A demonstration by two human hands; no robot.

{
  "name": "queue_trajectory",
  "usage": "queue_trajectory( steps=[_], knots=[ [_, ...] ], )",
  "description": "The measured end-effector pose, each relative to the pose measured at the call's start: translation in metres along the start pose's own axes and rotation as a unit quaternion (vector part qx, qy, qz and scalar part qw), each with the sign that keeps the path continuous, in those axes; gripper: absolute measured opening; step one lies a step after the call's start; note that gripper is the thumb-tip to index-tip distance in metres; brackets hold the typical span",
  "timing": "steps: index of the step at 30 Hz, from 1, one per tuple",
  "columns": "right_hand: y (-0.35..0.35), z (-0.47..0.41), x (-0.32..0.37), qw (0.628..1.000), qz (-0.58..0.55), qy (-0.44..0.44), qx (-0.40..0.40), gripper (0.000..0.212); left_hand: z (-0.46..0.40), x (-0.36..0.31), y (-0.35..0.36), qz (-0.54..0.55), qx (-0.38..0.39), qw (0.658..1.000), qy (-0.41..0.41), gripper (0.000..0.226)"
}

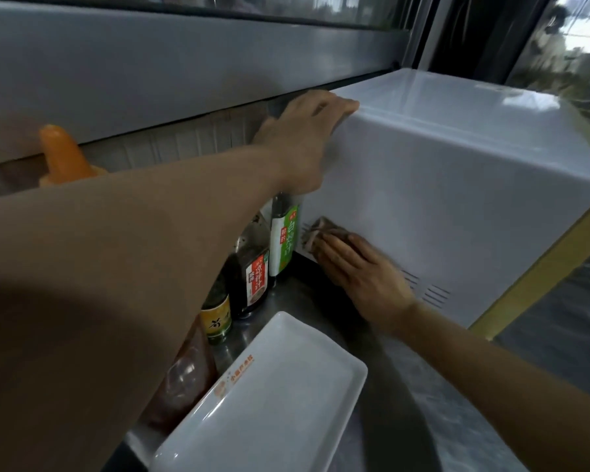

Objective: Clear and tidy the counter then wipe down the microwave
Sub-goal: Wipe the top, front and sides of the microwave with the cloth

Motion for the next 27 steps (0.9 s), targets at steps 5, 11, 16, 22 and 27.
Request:
queue_trajectory(
  steps=[5, 11, 16, 22, 27],
  knots=[
    [-0.003, 0.053, -0.014, 1.0, 0.004, -0.008, 0.013, 0.056, 0.0, 0.002, 0.002, 0.02, 0.003, 1.0, -0.012, 0.097],
    [0.0, -0.019, 0.011, 0.999, 0.027, -0.026, -0.028, 0.051, 0.001, 0.003, 0.004, 0.0, -0.014, 1.0, -0.015, 0.102],
    [0.005, 0.003, 0.012, 0.999, -0.013, -0.025, 0.016, 0.05, 0.0, 0.001, 0.003, -0.016, -0.01, 1.0, -0.002, 0.103],
    [0.007, 0.036, 0.01, 0.998, -0.005, -0.036, 0.042, 0.048, 0.001, 0.002, 0.005, 0.001, -0.014, 1.0, -0.012, 0.104],
    [0.028, -0.022, 0.022, 0.996, 0.038, -0.013, 0.084, 0.063, 0.002, 0.001, 0.004, -0.005, -0.022, 1.0, -0.013, 0.104]
  ],
)
Point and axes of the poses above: each hand's wrist, its own z-axis away from the middle knuckle, its own y-axis out of the palm, x = y × z, the point moved 10 cm from there along -z, towards the middle knuckle, and after that the axes turned 13 degrees about -z, right-handed, at the moved point
